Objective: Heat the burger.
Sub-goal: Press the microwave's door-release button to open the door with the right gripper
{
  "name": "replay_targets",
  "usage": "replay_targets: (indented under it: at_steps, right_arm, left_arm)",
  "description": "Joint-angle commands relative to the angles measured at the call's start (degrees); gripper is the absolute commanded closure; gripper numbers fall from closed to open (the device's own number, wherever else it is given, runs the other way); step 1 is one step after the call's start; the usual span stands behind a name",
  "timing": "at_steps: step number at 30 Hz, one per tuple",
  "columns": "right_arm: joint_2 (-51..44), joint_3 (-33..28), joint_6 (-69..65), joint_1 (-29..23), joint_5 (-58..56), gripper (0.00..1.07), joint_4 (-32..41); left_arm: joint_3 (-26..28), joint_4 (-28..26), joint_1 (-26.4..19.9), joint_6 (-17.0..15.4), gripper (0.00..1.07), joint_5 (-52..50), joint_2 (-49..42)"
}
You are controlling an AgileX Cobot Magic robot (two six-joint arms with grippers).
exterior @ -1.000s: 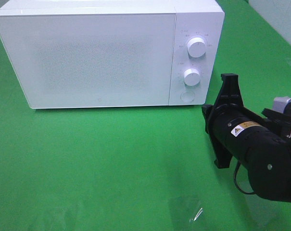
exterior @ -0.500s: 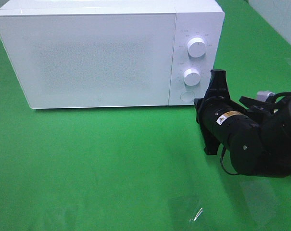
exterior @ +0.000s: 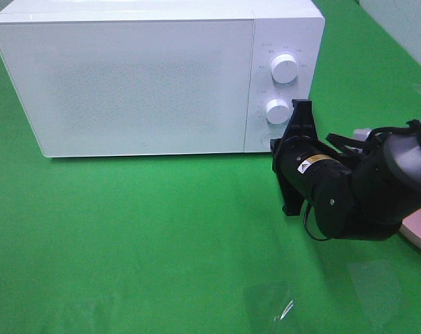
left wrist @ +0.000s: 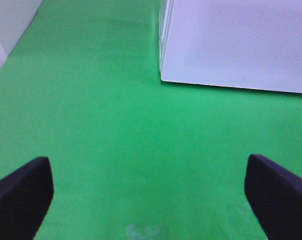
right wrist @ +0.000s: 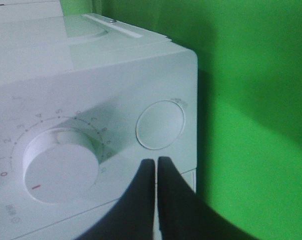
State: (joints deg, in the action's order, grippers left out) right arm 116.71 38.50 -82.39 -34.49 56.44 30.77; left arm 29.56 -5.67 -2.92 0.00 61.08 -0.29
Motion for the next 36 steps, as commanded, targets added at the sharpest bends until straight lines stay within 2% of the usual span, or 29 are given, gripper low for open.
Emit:
replay_targets:
  at_steps: [1, 17, 36]
  right_arm:
    - [1.0, 1.7, -0.1, 0.5, -0.5, 1.07, -1.1]
    - [2.8, 3.8, 0.6, 2.5, -2.1, 1.07, -1.9]
    - [6.0, 9.4, 1.3, 4.5, -3.8, 1.07, -3.1]
  left_arm:
    - [0.0, 0.1, -0.1, 0.0, 0.08, 0.0, -0.9]
    - [0.0, 0.1, -0.1, 0.0, 0.08, 0.0, -0.9]
    - [0.0, 0.1, -0.1, 0.0, 0.08, 0.0, -0.9]
